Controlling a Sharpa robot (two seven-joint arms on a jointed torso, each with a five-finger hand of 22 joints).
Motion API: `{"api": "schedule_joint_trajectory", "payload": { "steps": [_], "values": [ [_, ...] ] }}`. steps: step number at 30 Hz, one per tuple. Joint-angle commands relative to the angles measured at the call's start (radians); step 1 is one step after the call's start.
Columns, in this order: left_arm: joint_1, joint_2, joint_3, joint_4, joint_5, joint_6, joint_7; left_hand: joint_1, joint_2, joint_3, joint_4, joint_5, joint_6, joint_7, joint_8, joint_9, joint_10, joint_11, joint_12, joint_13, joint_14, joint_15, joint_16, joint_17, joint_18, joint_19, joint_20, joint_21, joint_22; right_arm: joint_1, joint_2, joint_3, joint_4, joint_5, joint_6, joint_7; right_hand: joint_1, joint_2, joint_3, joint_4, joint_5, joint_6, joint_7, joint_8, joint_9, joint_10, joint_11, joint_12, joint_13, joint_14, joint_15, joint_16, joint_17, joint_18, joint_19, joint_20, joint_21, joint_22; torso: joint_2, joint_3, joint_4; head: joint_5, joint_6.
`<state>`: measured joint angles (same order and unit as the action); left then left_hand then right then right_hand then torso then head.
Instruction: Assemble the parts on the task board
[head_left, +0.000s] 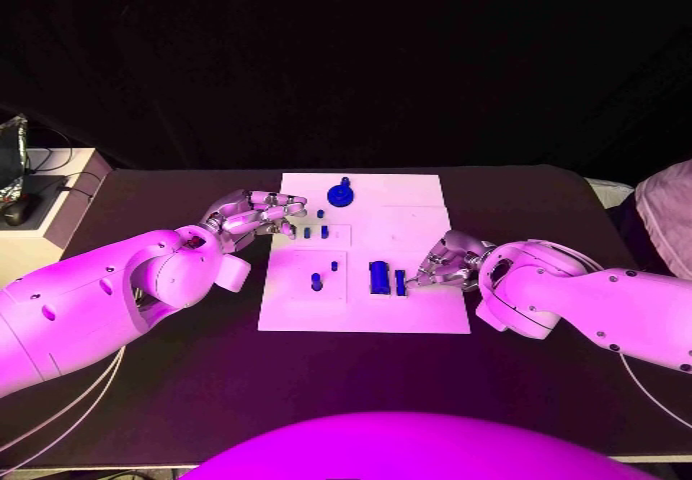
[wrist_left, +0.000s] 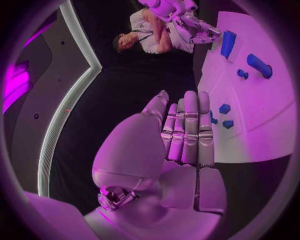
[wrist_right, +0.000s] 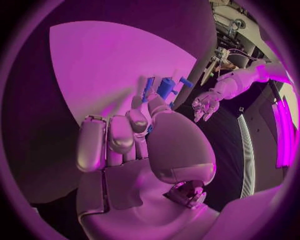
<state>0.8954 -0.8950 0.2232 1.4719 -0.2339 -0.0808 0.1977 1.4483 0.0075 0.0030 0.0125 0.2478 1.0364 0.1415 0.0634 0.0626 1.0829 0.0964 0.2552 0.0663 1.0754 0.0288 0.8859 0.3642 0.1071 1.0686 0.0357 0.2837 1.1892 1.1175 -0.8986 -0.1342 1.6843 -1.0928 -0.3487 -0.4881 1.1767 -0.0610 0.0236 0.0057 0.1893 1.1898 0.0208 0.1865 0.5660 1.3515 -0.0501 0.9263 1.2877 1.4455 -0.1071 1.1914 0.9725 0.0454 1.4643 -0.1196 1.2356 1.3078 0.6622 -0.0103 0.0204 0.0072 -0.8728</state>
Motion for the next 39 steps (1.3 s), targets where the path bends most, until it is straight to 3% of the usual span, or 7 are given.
{"api": "schedule_joint_trajectory", "payload": {
  "steps": [1,31,32,34,35,37,39],
  "values": [
    [0.000,0.004,0.001,-0.002,0.002,0.003,0.020,-0.003,0.006,0.000,0.007,0.006,-0.008,0.002,0.003,0.001,-0.006,0.002,0.003,-0.001,-0.001,0.003,-0.006,-0.002,-0.004,0.005,0.002,-0.006,0.000,0.005,-0.017,0.003,-0.004,0.162,-0.091,0.182,0.005,-0.012,0.004,0.004,0.019,-0.024,0.015,-0.031,-0.017,-0.017,0.008,-0.013,-0.005,-0.007,0.005,-0.020,-0.024,0.004,0.030,0.002,-0.039,0.164,-0.002,-0.0002,-0.0036,-0.001,0.000],
    [0.005,0.154,0.004,-0.249,0.108,-0.234,0.245,-0.018,0.002,-0.024,0.018,0.003,-0.241,-0.042,-0.012,-0.010,-0.160,0.055,-0.197,-0.011,-0.310,0.147,-0.834,-0.311,0.033,-0.310,0.246,-0.220,-0.950,0.015,0.177,0.033,-0.550,0.906,-0.094,0.926,0.103,0.074,0.105,-0.151,0.077,-0.148,0.126,-0.123,-0.501,-0.206,0.169,-0.861,-1.230,-0.229,0.201,-1.127,-0.849,0.052,-0.422,0.225,-1.170,-0.867,-0.095,0.0045,-0.0365,0.026,0.153],
    [0.003,0.147,0.002,-0.240,0.077,-0.182,0.186,-0.447,-0.008,-0.003,-0.013,-0.248,-1.036,-0.142,-0.063,-0.063,-1.083,-0.096,-0.255,-0.066,-1.075,-0.029,-0.886,-0.364,-0.107,-1.069,-0.036,-0.284,-1.189,0.017,0.171,0.032,-0.541,0.849,-0.130,0.839,-0.274,0.061,-0.024,-0.006,-0.189,-0.461,-0.021,-0.187,-0.566,-0.542,0.050,-0.926,-1.288,-0.588,0.107,-1.191,-0.973,-0.045,-0.729,0.120,-1.236,-1.308,-0.088,0.0006,-0.0351,0.022,0.146],
    [0.004,0.147,0.001,-0.237,0.079,-0.186,0.187,-0.478,-0.008,-0.003,-0.013,-0.248,-1.036,-0.142,-0.063,-0.063,-1.083,-0.096,-0.255,-0.066,-1.075,-0.029,-0.886,-0.364,-0.107,-1.069,-0.036,-0.284,-1.189,0.016,0.170,0.033,-0.537,0.851,-0.133,0.841,-0.306,0.061,-0.024,-0.006,-0.189,-0.484,-0.021,-0.187,-0.566,-0.575,0.050,-0.926,-1.288,-0.621,0.107,-1.191,-0.973,-0.045,-0.757,0.120,-1.236,-1.308,-0.088,0.0007,-0.0349,0.022,0.148],
    [0.006,0.146,-0.002,-0.234,0.080,-0.191,0.189,-0.511,-0.008,-0.003,-0.013,-0.248,-1.036,-0.142,-0.063,-0.063,-1.083,-0.096,-0.255,-0.066,-1.075,-0.029,-0.886,-0.364,-0.107,-1.069,-0.036,-0.284,-1.189,0.015,0.170,0.034,-0.532,0.854,-0.136,0.843,-0.336,0.061,-0.024,-0.006,-0.189,-1.190,-0.021,-0.187,-0.566,-0.600,0.050,-0.926,-1.288,-0.649,0.107,-1.191,-0.973,-0.045,-1.464,0.120,-1.236,-1.308,-0.089,0.0009,-0.0346,0.021,0.151],
    [0.012,0.145,-0.011,-0.220,0.087,-0.212,0.195,-0.602,-0.008,-0.003,-0.013,-0.248,-1.036,-0.142,-0.063,-0.063,-1.083,-0.096,-0.255,-0.066,-1.075,-0.029,-0.886,-0.364,-0.107,-1.069,-0.036,-0.284,-1.189,0.011,0.167,0.039,-0.511,0.866,-0.151,0.851,-0.417,0.061,-0.024,-0.006,-0.189,-1.190,-0.021,-0.187,-0.566,-1.352,0.050,-0.926,-1.288,-0.725,0.107,-1.191,-0.973,-0.045,-1.464,0.120,-1.236,-1.308,-0.091,0.0017,-0.0333,0.019,0.162],
    [0.020,0.143,-0.023,-0.202,0.095,-0.238,0.202,-0.663,-0.008,-0.003,-0.013,-0.248,-1.036,-0.142,-0.063,-0.063,-1.083,-0.096,-0.255,-0.066,-1.075,-0.029,-0.886,-0.364,-0.107,-1.069,-0.036,-0.284,-1.189,0.005,0.164,0.045,-0.485,0.881,-0.169,0.861,-0.473,0.061,-0.024,-0.006,-0.189,-1.190,-0.021,-0.187,-0.566,-1.352,0.050,-0.926,-1.288,-1.446,0.107,-1.191,-0.973,-0.045,-1.464,0.120,-1.236,-1.308,-0.094,0.0027,-0.0318,0.016,0.175]
  ]
}}
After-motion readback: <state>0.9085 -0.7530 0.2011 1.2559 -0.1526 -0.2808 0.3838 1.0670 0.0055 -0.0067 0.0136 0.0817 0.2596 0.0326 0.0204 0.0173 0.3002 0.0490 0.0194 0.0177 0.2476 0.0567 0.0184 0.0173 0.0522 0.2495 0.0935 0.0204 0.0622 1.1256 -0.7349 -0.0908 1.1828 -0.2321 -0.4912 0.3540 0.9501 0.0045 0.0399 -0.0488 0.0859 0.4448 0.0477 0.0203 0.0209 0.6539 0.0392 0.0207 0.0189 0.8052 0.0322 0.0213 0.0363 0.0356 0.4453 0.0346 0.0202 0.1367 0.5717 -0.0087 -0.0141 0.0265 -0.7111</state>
